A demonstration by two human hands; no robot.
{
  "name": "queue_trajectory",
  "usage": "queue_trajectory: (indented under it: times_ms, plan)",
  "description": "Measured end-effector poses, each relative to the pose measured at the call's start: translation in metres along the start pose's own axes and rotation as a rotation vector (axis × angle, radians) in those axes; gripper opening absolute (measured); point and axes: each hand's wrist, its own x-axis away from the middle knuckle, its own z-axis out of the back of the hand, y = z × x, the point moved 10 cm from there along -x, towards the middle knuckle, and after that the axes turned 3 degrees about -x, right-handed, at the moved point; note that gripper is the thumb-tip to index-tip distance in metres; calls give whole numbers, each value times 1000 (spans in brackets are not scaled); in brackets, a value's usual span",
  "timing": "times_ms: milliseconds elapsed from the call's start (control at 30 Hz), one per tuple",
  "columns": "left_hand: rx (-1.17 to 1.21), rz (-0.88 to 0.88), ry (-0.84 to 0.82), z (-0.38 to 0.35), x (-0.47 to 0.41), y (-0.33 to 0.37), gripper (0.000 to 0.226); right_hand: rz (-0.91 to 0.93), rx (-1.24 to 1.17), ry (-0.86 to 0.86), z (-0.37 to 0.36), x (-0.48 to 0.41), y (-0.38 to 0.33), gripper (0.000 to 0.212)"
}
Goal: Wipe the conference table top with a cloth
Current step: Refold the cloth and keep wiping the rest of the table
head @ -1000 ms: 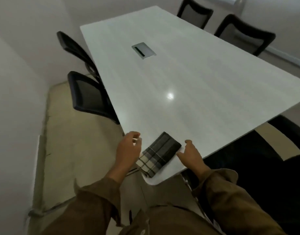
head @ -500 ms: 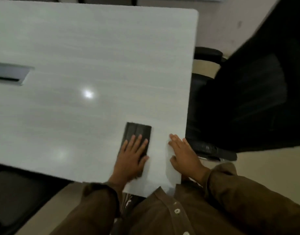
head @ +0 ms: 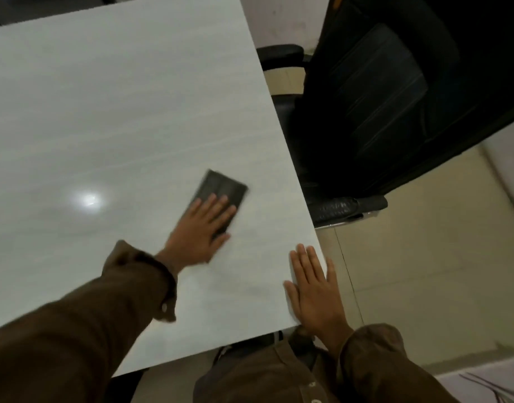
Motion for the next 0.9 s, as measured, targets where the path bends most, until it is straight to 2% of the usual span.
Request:
queue_trajectory:
  times_ms: [100, 167, 200, 333, 467, 533, 567, 633, 700, 800, 867, 900]
  plan:
    - [56, 326, 29, 18, -62, -40, 65, 27, -21, 31, 1, 0, -4, 65]
    - [95, 422, 7, 23, -112, -31, 65, 24, -19, 23, -1, 0, -1, 65]
    - [97, 406, 3, 25, -135, -17, 65, 22, -7, 19, -3, 0, 1, 65]
    - [47, 165, 36, 27, -172, 62, 65, -2, -9, 24, -3, 8, 6, 63]
    - [11, -178, 1, 4, -93, 127, 64, -43, 3, 43, -12, 34, 11, 63]
    - [-36, -319, -19, -7, -42, 127, 66, -39, 18, 29, -15, 35, 10, 64]
    - [-39, -322, -21, -10, -28, 115, 68, -45, 21, 24, -16, 33, 10, 65]
    - [-20, -151, 18, -3, -20, 76, 71, -28, 22, 6, -14, 32, 10, 65]
    - [34, 152, 25, 4, -35, 36, 73, -20, 1, -11, -13, 33, 8, 67]
    - [105, 506, 46, 13, -68, 26, 71, 28, 1, -42, -11, 33, 8, 70]
    - [117, 534, 41, 18, -88, 53, 68, 105, 40, -88, -10, 36, 10, 73]
    - [116, 478, 35, 21, -97, 73, 67, 144, 54, -119, -10, 36, 12, 74]
